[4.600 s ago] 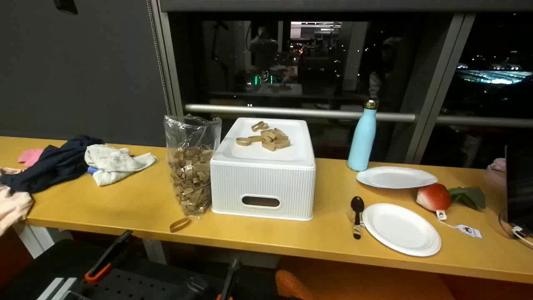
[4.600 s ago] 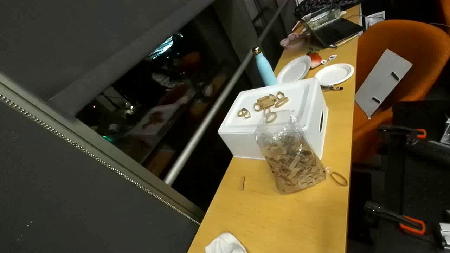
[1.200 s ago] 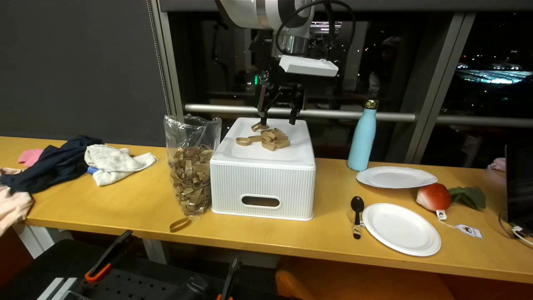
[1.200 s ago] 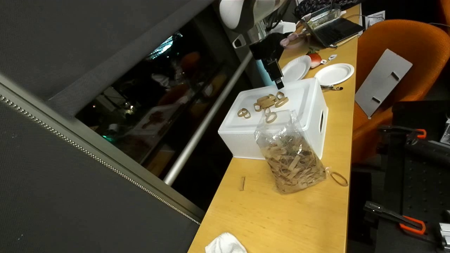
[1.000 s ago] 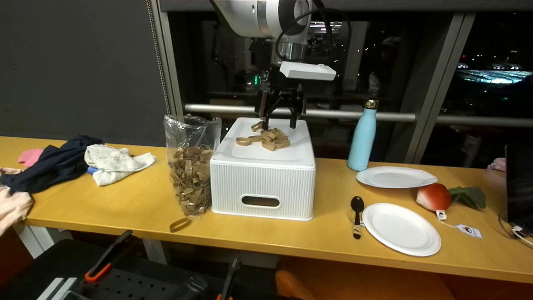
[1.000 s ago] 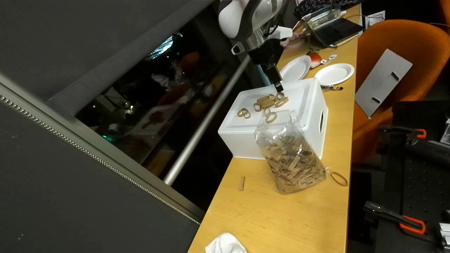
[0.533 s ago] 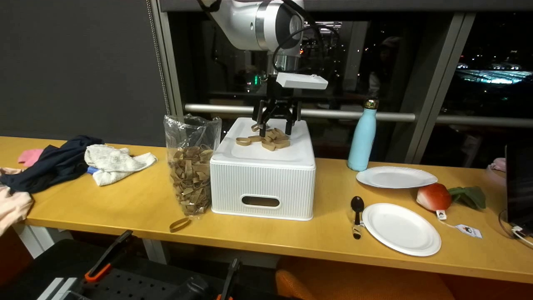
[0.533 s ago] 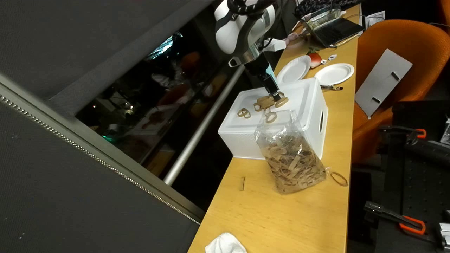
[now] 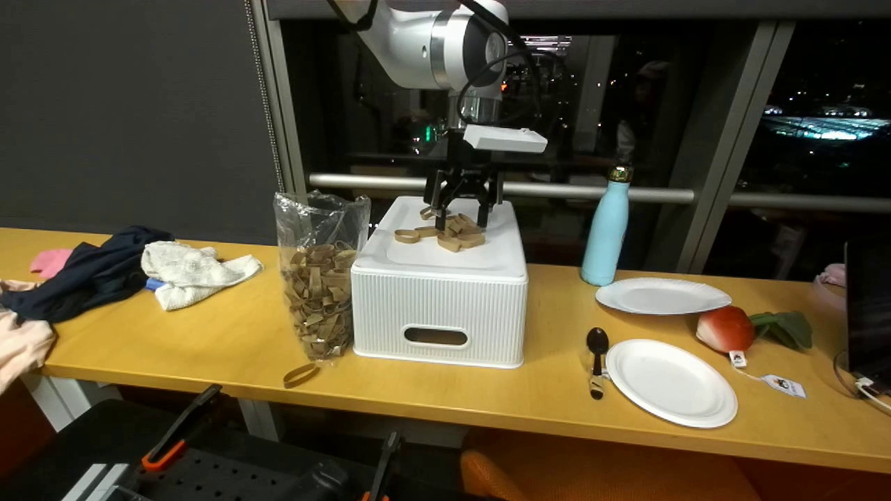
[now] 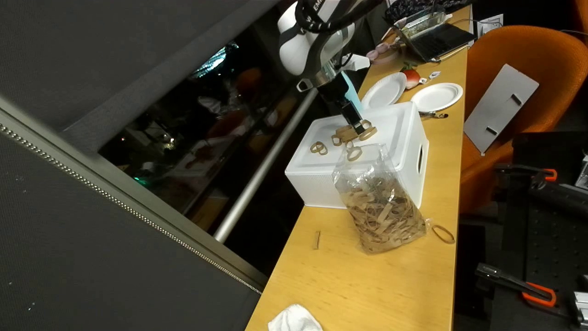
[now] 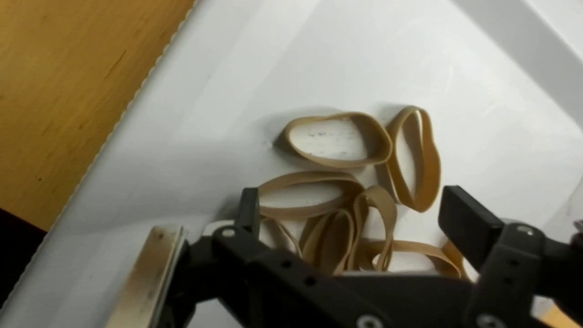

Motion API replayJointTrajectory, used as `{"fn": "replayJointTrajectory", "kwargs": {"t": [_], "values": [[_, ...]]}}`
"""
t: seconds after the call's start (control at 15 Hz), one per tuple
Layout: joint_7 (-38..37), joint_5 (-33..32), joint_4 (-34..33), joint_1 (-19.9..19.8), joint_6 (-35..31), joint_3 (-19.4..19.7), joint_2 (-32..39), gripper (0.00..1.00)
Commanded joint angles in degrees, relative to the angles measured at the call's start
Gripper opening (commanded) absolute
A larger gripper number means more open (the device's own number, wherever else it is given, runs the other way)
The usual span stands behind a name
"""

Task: Put the rubber bands inside the packet

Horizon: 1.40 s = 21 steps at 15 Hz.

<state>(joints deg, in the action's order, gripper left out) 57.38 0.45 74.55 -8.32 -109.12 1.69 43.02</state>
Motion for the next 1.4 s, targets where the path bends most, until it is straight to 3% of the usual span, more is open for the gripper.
{"fn": "replayJointTrajectory", "kwargs": {"t": [0.0,0.13,0.6,0.73,1.07,1.33], "values": [[-0.62,-1.27,-3.64,-0.74,2.60,-1.16,1.86,0.75],[-0.59,-1.21,-3.94,-0.77,2.52,-1.21,2.21,0.66],[-0.84,-1.30,-2.78,-0.48,2.14,-1.28,1.33,0.12],[-1.28,-1.43,-2.51,-0.10,2.40,-1.34,0.63,0.00],[-3.80,-1.69,0.46,1.25,3.25,-1.61,-3.63,0.01],[-8.02,-1.23,3.55,3.20,8.86,-2.31,-10.37,0.01]]}}
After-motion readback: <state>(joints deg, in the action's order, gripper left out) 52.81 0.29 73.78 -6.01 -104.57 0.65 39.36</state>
